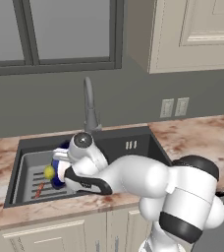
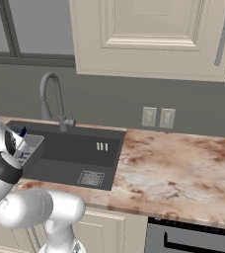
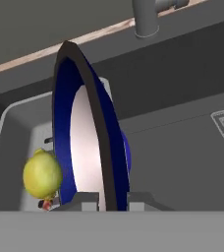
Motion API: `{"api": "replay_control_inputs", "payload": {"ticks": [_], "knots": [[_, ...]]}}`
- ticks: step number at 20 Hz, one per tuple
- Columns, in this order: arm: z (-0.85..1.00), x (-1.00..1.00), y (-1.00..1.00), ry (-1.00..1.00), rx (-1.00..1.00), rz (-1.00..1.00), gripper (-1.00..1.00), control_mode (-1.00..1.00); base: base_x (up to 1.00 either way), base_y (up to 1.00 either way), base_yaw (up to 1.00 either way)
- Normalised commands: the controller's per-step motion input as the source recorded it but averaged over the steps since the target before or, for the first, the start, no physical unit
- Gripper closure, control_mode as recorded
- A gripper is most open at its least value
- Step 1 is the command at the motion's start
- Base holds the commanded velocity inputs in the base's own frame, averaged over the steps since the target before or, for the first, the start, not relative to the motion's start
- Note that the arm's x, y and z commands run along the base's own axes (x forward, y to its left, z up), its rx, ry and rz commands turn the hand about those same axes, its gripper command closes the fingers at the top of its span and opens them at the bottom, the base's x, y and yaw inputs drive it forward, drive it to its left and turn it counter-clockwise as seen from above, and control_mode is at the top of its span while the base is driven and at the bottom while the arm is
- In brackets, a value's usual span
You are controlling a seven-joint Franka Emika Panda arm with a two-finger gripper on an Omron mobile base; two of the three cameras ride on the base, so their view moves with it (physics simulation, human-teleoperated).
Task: Dump the kebab skewer and lemon from the bowl so the bowl can be washed. Place the bowl in the sink after clearing the leftovers.
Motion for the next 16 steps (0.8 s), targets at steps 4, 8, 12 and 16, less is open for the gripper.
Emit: {"api": "replay_control_inputs", "payload": {"ticks": [4, 8, 12, 16], "knots": [[0.00, -0.19, -0.24, -0.02, 0.00, -0.02, 1.00, -1.00, 0.00, 0.00, 0.00], [0.01, -0.16, -0.24, -0.05, 0.00, 0.00, 1.00, -1.00, 0.00, 0.00, 0.00], [0.20, -0.14, -0.35, -0.08, 0.00, 0.00, 1.00, -1.00, 0.00, 0.00, 0.00], [0.54, -0.26, -0.49, -0.12, 0.11, 0.00, 1.00, -1.00, 0.00, 0.00, 0.00]]}}
